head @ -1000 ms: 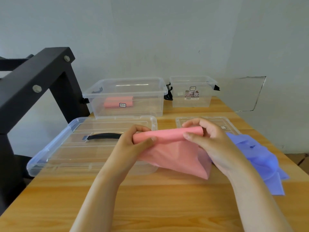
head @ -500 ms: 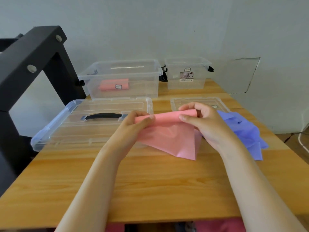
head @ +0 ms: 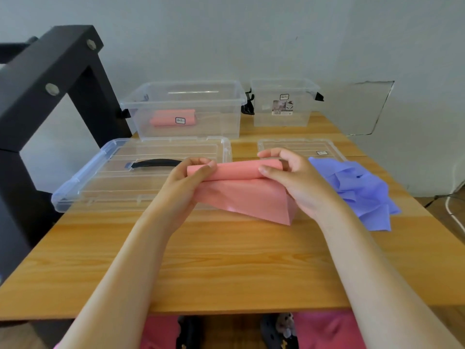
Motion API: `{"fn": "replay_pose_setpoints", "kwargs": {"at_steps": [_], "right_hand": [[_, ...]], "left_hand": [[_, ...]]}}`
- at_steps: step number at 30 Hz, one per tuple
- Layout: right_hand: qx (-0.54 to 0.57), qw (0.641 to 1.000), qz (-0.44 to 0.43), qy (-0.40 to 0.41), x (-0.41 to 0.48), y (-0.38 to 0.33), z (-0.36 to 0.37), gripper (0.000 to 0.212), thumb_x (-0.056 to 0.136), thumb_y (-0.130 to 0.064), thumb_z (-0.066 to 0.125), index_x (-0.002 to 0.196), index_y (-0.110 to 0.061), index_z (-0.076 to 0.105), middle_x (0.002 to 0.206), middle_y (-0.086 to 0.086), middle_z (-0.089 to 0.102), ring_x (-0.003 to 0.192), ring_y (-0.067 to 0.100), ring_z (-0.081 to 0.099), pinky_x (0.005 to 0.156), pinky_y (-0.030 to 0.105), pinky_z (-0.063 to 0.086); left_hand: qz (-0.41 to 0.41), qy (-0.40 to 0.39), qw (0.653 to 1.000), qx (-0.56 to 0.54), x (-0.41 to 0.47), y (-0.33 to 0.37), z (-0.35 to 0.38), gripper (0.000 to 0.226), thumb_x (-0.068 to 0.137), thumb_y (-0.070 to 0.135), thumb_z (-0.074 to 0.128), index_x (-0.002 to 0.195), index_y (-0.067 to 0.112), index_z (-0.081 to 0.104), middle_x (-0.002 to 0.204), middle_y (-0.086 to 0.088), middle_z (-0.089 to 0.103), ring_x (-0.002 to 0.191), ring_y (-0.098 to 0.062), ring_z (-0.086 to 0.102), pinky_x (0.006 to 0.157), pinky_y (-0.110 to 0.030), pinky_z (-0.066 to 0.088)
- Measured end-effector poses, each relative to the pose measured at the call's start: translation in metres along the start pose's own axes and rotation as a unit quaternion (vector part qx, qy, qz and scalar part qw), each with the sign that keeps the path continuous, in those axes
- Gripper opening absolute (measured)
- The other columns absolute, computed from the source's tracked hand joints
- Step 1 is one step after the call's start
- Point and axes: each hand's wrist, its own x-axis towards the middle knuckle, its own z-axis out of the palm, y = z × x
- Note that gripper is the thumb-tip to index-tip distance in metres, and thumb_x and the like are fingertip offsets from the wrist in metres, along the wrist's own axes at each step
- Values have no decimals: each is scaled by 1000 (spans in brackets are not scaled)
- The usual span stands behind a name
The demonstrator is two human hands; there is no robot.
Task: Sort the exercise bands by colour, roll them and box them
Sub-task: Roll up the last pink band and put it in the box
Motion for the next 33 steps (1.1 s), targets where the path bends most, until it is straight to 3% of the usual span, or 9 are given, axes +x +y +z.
{"fn": "replay_pose_setpoints", "kwargs": {"at_steps": [2,5,8,15,19,25,28,30,33], "right_hand": [[-14,1000,-8,0,1,-1,0,20,88,-22,70,103,-35,66,102,-1,70,87,16,67,76,34,51],[-27,1000,-14,-5,1,-1,-1,19,88,-22,69,101,-36,67,103,-3,70,90,17,67,79,37,52],[-33,999,-22,-15,0,0,-1,17,89,-22,68,101,-35,67,104,-3,70,91,16,67,79,36,52],[-20,999,-34,-28,0,0,2,23,84,-19,73,98,-36,68,103,-5,69,93,15,65,82,36,51],[-23,999,-38,-22,2,2,4,21,87,-18,70,97,-36,67,101,-6,68,90,13,64,79,32,50],[-12,999,-24,-45,1,1,4,35,86,-19,71,110,-43,61,114,-1,64,102,19,64,91,42,51],[-12,998,-42,-41,-1,-2,3,44,83,-15,74,111,-45,59,124,-11,57,112,8,58,90,30,50],[-21,997,-57,-40,-2,-5,1,37,82,-14,75,105,-41,63,118,-13,61,107,4,59,85,25,47],[-4,997,-68,-49,-4,-11,0,24,82,-13,74,95,-32,67,92,-13,67,83,5,63,69,20,47]], "left_hand": [[-11,-33,999,3,-1,1,-3,37,79,19,76,110,13,58,100,-4,63,80,-12,64,66,-22,54],[-6,-56,998,17,-1,1,-5,48,72,17,73,117,15,57,106,-3,62,86,-13,64,72,-23,55],[5,-55,998,39,-1,1,-7,44,71,17,74,112,15,59,104,1,63,86,-11,63,73,-23,52],[-1,-34,999,42,-1,-2,-3,35,77,25,76,99,7,57,80,-1,64,71,-12,58,60,-19,45],[-8,-35,997,72,-2,-1,-3,29,75,31,69,95,12,60,80,2,67,71,-11,59,62,-22,44],[27,-20,995,90,-3,-2,-3,29,69,24,76,94,18,62,87,2,69,81,-12,64,70,-25,46],[38,-2,995,90,-2,-1,-4,32,71,27,76,98,16,64,89,0,71,84,-14,66,77,-29,48],[43,0,995,95,-3,-1,-4,33,73,30,75,101,15,66,92,0,73,88,-14,68,80,-30,49],[40,3,994,104,-3,-1,-3,40,77,35,72,111,14,67,104,-4,74,99,-19,69,91,-38,51]]}}
